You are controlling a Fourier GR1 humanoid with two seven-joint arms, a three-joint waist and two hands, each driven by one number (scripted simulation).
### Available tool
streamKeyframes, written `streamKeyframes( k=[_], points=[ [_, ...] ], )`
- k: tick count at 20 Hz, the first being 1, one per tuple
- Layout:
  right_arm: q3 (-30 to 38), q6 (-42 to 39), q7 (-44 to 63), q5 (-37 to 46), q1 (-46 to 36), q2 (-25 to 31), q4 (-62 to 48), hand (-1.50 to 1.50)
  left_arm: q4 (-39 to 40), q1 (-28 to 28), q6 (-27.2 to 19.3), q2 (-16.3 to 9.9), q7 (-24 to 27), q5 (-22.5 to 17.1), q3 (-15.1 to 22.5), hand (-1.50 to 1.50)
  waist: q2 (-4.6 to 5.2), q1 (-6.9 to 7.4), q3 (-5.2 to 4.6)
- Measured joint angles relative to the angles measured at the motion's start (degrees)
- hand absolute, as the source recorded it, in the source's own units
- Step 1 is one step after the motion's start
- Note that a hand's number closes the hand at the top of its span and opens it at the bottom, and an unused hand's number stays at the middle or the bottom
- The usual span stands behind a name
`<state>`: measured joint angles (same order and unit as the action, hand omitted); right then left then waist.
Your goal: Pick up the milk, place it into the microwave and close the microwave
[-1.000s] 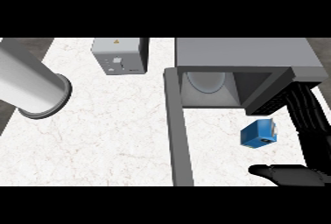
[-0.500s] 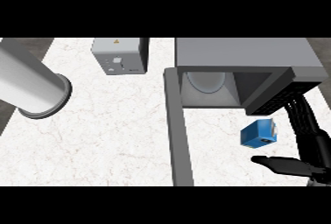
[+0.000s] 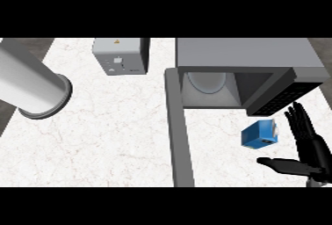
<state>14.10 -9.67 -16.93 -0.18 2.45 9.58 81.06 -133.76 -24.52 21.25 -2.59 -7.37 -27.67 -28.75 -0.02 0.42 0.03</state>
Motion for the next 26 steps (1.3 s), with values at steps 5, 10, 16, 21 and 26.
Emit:
streamKeyframes(
  k=[5,10,16,21,26],
  points=[
    [0.74,-1.37,-5.82,0.66,-2.42,1.19,-7.95,-1.50,0.79,0.45,1.94,0.01,0.04,-0.85,-2.40,-1.50,0.00,0.01,0.00],
    [0.84,0.39,-12.71,3.24,-5.50,1.28,-17.27,-1.50,0.65,-0.98,4.01,1.01,0.39,-2.20,-3.63,-1.50,0.00,0.16,-0.02],
    [1.07,2.62,-19.81,5.45,-8.36,1.72,-26.63,-1.50,0.62,-0.40,3.85,1.05,-0.88,-3.00,-4.16,-1.50,-0.08,0.08,-0.08],
    [1.56,3.25,-25.83,6.36,-12.27,2.81,-34.81,1.50,0.65,-0.63,4.48,1.21,-0.49,-3.12,-4.47,-1.50,-0.34,-0.17,-0.29],
    [1.66,2.42,-33.95,7.08,-15.30,3.31,-42.58,1.50,0.54,-0.91,4.88,1.68,-0.45,-3.08,-3.54,-1.50,-0.50,-0.12,-0.48]
  ],
)
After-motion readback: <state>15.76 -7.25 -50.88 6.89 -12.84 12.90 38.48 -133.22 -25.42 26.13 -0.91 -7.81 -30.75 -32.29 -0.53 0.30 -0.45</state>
